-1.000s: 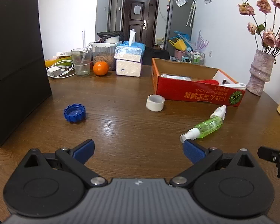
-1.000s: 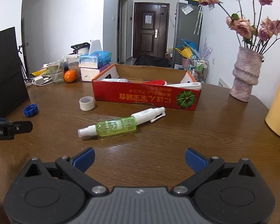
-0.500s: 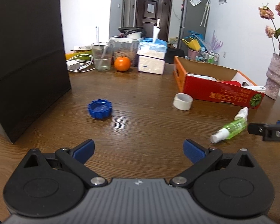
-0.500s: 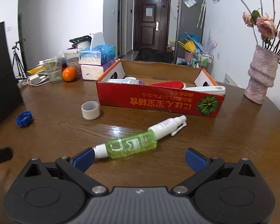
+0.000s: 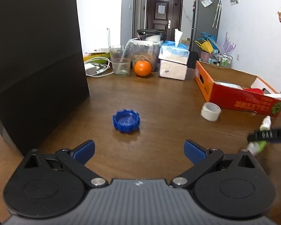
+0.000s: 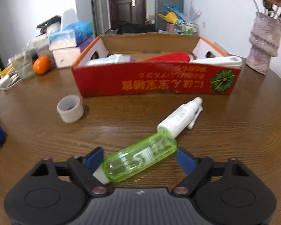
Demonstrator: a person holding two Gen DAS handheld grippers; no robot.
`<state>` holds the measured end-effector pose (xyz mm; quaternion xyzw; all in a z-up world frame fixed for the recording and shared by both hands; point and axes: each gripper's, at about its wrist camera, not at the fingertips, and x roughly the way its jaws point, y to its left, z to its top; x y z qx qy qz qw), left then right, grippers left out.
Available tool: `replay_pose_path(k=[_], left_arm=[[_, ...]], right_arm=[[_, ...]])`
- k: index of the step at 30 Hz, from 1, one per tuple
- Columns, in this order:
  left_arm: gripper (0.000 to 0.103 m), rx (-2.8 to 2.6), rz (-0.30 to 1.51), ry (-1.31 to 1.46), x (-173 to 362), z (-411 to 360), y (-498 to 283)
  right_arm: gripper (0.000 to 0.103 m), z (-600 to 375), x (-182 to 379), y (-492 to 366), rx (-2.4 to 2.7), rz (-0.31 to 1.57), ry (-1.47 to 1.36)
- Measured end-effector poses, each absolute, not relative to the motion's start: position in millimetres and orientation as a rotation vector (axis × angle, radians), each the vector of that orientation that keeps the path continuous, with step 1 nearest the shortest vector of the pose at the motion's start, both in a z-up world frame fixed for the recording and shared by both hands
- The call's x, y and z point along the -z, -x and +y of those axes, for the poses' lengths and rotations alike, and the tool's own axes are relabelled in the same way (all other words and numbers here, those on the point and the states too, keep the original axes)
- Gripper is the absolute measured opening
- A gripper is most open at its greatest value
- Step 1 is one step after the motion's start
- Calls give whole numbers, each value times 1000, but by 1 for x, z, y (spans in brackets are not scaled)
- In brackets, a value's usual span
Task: Organize rigid objects
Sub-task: 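Move the right tool to the green spray bottle while the left tool approaches the blue cap, then close the right tool on the green spray bottle while the left tool grasps the blue cap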
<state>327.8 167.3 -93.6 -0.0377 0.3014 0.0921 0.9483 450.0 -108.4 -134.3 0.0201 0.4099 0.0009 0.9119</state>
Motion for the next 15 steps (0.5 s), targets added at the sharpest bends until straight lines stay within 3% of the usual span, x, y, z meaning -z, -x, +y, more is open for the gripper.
replay_pose_path(k=[2, 8, 15], left_arm=[[103, -200, 614, 53, 93, 172, -338], [103, -214, 643, 27, 94, 187, -372], [103, -254, 697, 51, 111, 199, -408]], right_arm=[[60, -108, 141, -449, -14, 864, -40], [31, -120, 142, -429, -74, 804, -3], [30, -156, 146, -419, -78, 735, -34]])
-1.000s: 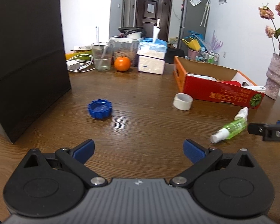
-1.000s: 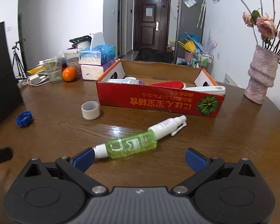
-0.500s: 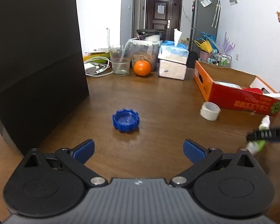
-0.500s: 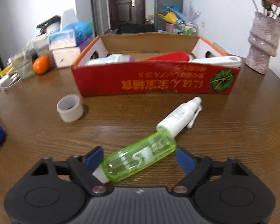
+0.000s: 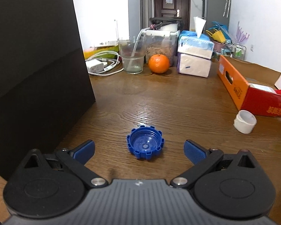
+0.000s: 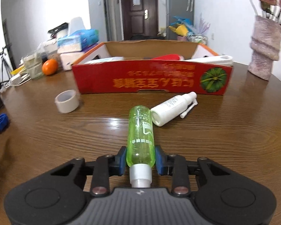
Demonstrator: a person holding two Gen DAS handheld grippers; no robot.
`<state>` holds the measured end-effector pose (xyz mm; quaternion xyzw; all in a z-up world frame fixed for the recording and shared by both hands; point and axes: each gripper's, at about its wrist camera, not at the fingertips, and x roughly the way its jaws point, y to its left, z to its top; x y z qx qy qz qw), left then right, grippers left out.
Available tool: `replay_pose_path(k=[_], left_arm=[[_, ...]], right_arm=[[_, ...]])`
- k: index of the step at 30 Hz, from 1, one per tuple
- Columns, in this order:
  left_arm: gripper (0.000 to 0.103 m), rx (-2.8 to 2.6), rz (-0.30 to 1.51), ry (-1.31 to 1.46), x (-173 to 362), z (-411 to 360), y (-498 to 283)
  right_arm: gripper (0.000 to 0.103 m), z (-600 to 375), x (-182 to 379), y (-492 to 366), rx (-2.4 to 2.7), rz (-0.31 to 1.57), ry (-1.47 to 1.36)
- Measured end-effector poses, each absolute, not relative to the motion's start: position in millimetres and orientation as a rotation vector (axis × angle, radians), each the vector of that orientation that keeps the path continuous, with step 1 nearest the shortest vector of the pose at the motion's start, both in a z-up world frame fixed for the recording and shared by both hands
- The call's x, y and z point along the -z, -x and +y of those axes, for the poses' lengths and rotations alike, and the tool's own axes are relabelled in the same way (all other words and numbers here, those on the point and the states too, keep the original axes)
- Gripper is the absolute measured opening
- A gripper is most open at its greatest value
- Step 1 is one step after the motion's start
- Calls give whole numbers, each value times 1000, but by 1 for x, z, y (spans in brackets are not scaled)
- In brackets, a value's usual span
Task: Organize rigid objects
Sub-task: 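Close the right tool on the green spray bottle while the left tool grasps the blue cap, then carry the green bottle in the right tool while the left tool carries the blue cap over the box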
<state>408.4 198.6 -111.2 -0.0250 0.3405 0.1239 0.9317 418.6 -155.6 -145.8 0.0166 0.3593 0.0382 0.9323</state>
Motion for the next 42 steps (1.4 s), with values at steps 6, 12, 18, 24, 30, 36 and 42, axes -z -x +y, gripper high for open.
replay_pose_path(k=[6, 12, 18, 24, 30, 36, 42], left_arm=[[103, -275, 711, 36, 125, 198, -427], [103, -275, 700, 75, 137, 206, -435], [99, -261, 694, 40, 142, 201, -437], [55, -184, 711, 33, 146, 197, -439], [55, -156, 703, 21, 146, 193, -436], [55, -212, 664, 46, 139, 200, -425], [55, -217, 632, 67, 132, 198, -407]], right_arm=[[30, -165, 151, -415, -92, 688, -37], [30, -160, 154, -410, -88, 654, 1], [30, -160, 155, -409, -96, 652, -3], [30, -160, 155, -409, -100, 652, -4], [30, -160, 155, -409, -107, 651, -8], [30, -160, 154, -407, -118, 647, -17], [30, -162, 152, -399, -146, 633, -43]])
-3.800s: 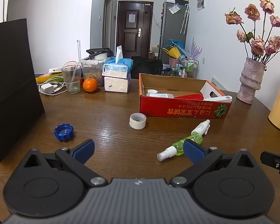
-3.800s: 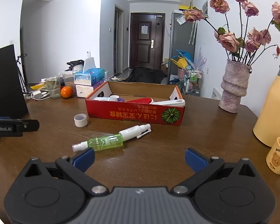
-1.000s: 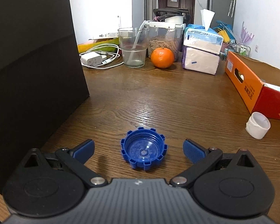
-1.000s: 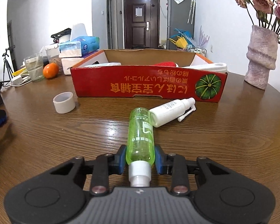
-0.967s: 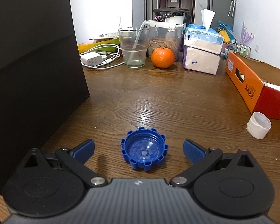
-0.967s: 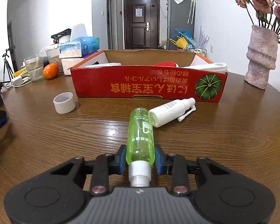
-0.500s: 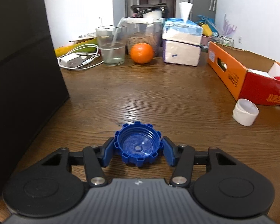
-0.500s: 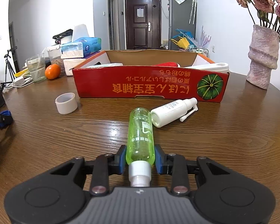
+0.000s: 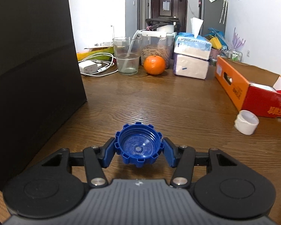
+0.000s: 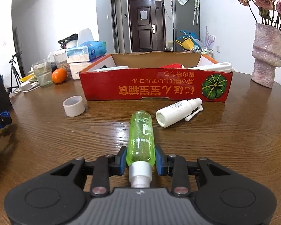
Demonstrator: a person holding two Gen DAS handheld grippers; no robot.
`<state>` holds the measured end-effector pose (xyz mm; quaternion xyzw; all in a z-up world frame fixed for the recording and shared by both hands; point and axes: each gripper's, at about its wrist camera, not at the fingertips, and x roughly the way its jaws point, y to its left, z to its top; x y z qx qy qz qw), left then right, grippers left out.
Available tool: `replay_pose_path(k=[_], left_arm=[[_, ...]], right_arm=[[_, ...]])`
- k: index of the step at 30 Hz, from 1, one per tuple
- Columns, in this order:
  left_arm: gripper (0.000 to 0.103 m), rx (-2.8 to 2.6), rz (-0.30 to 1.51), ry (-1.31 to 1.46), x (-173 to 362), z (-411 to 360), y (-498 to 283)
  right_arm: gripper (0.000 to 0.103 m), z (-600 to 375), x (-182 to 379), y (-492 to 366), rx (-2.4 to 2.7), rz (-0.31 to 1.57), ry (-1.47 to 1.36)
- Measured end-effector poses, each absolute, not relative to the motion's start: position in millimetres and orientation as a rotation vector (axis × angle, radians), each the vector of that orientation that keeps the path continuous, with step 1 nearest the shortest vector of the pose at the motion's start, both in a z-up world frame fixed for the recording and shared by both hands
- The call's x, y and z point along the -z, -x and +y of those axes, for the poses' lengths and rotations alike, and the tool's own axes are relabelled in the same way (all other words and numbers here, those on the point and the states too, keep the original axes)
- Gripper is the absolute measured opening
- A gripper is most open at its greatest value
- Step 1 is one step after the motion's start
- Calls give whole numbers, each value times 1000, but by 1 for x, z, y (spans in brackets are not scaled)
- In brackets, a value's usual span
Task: Organize rigid objects
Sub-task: 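Carry the green bottle in the right tool while the left tool carries the blue cap over the box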
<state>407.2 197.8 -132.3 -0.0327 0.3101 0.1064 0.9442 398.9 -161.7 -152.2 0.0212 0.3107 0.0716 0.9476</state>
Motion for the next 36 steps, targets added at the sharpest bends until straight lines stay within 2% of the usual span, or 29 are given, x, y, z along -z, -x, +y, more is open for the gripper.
replay_pose_path(k=[9, 21, 23, 25, 27, 36], left_arm=[[55, -177, 624, 55, 131, 170, -387], [55, -109, 634, 53, 133, 130, -372], [55, -105, 639, 56, 134, 128, -372], [55, -106, 642, 56, 134, 126, -372], [55, -106, 644, 57, 135, 125, -372], [55, -71, 650, 110, 127, 119, -368]], right_arm=[[30, -166, 144, -379, -196, 609, -92], [31, -169, 149, -378, -243, 682, -85], [37, -167, 149, -384, -232, 684, -69], [36, -164, 150, -391, -235, 685, -58], [30, -161, 151, -393, -238, 678, -43], [30, -172, 134, -376, -270, 677, -88]])
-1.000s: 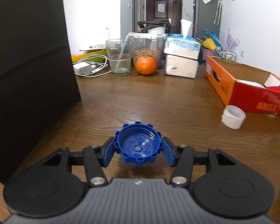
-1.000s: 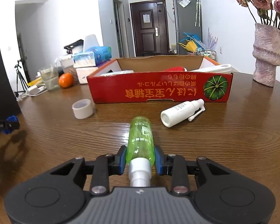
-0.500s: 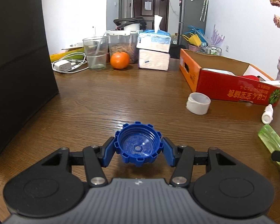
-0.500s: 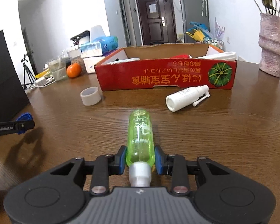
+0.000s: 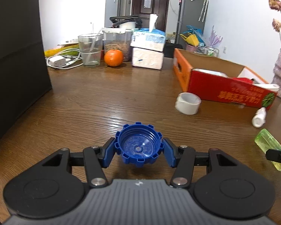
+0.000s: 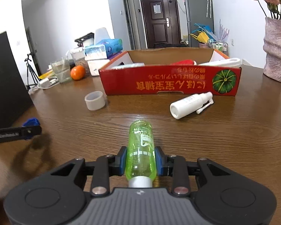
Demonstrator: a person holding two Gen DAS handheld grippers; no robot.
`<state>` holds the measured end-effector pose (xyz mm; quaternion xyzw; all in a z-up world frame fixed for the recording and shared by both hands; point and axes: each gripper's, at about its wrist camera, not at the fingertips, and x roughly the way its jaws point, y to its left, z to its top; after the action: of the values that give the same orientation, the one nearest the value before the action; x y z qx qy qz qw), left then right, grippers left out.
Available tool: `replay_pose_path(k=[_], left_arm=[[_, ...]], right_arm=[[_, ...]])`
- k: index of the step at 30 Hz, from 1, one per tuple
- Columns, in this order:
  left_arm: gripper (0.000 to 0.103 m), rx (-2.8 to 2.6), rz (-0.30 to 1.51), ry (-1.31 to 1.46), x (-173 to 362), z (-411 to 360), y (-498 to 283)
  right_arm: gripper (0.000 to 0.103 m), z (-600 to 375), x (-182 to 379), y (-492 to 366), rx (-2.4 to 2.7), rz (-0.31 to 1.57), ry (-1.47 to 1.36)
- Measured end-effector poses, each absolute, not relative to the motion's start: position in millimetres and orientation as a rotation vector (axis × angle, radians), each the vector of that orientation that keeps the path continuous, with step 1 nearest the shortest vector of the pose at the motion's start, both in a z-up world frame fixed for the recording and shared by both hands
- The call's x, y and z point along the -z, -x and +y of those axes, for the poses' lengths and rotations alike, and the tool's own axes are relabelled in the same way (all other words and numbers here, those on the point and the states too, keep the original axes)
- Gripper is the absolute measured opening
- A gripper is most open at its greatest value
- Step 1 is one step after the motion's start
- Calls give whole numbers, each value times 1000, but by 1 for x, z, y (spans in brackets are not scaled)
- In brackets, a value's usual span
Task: Organize rigid objects
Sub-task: 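Carry the green bottle in the right tool while the left tool carries the blue cap over the box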
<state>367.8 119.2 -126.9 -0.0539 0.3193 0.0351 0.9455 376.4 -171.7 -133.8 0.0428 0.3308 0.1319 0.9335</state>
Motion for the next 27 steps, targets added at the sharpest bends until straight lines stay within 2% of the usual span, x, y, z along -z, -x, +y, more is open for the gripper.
replay_pose_path(k=[6, 18, 27], left_arm=[[55, -12, 649, 88, 102, 89, -356], [55, 60, 555, 62, 5, 35, -332], [55, 55, 540, 29, -50, 4, -345]], right_arm=[[30, -188, 97, -358, -314, 692, -117], [30, -215, 17, -337, -312, 652, -157], [30, -214, -32, -340, -327, 603, -158]])
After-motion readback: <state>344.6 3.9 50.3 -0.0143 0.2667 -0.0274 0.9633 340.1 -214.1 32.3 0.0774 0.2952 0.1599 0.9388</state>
